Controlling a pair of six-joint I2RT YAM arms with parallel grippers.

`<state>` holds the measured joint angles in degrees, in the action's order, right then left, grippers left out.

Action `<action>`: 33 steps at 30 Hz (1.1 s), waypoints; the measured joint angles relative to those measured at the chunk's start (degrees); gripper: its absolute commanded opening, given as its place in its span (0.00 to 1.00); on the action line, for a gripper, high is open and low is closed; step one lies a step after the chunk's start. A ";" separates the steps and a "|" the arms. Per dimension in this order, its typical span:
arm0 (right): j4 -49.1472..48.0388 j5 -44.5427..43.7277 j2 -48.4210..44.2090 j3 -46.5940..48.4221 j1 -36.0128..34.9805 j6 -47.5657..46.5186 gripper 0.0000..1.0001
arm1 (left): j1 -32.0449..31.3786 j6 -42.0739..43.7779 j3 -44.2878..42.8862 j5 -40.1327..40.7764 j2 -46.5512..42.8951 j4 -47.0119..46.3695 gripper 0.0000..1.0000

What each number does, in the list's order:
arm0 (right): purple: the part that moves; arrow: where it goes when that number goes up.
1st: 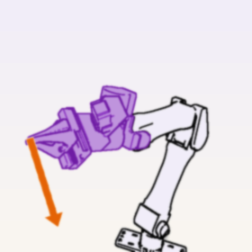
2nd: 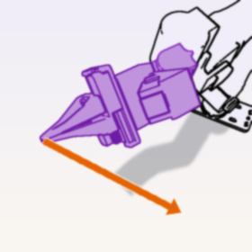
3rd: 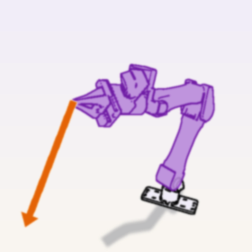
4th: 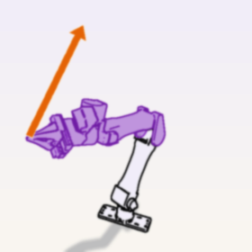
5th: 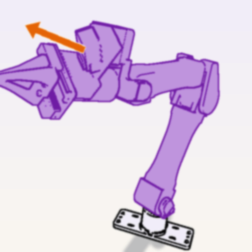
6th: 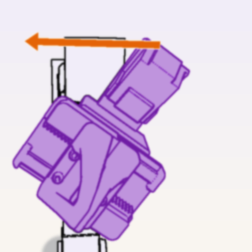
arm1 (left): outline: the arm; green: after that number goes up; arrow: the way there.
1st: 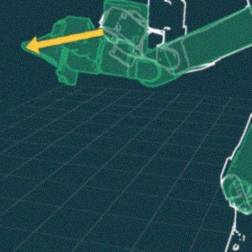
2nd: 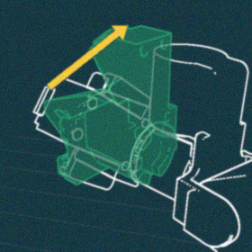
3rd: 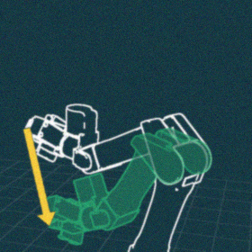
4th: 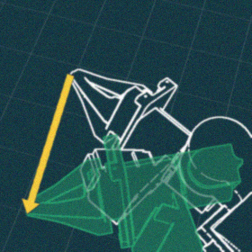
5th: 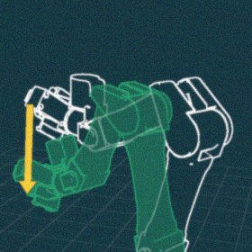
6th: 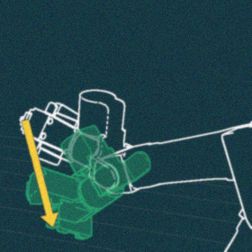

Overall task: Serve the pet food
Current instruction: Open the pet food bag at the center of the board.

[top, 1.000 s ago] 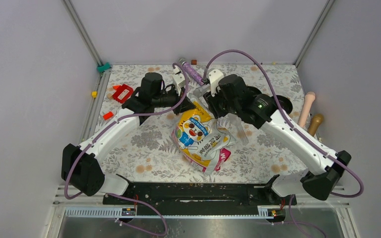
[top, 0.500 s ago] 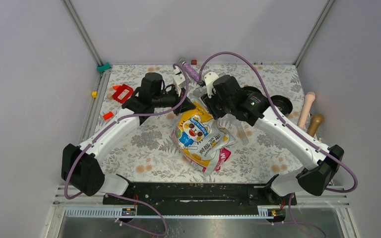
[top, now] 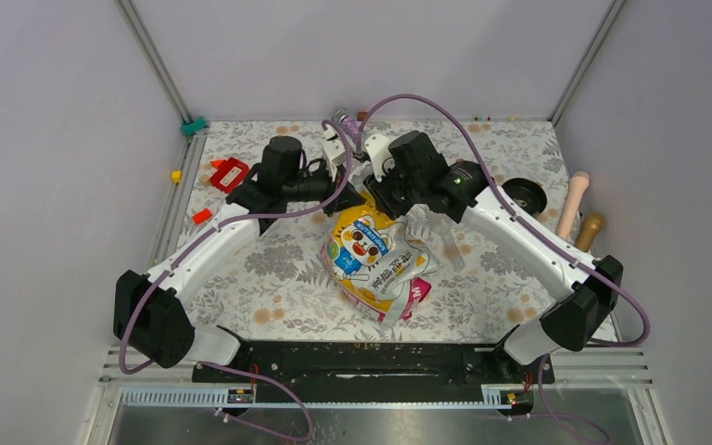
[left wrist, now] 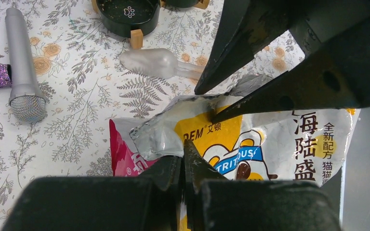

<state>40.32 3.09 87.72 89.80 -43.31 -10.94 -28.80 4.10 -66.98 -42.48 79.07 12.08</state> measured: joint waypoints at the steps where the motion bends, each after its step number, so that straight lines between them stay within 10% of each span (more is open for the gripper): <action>1: -0.15 -0.07 0.00 -0.04 0.04 -0.09 0.36 | 0.00 -0.02 0.00 0.00 -0.04 0.02 0.00; 19: -5.49 0.66 -15.39 -7.32 0.70 3.32 0.40 | -0.24 1.75 0.09 -0.87 -0.26 0.04 0.00; 33: -4.74 1.03 -7.23 -7.15 2.21 2.95 0.38 | -0.24 4.44 0.35 -1.42 -0.39 0.37 0.00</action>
<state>35.57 4.12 80.49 82.65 -41.10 -7.99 -29.04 8.54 -66.63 -43.90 78.67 12.45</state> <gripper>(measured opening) 0.382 0.012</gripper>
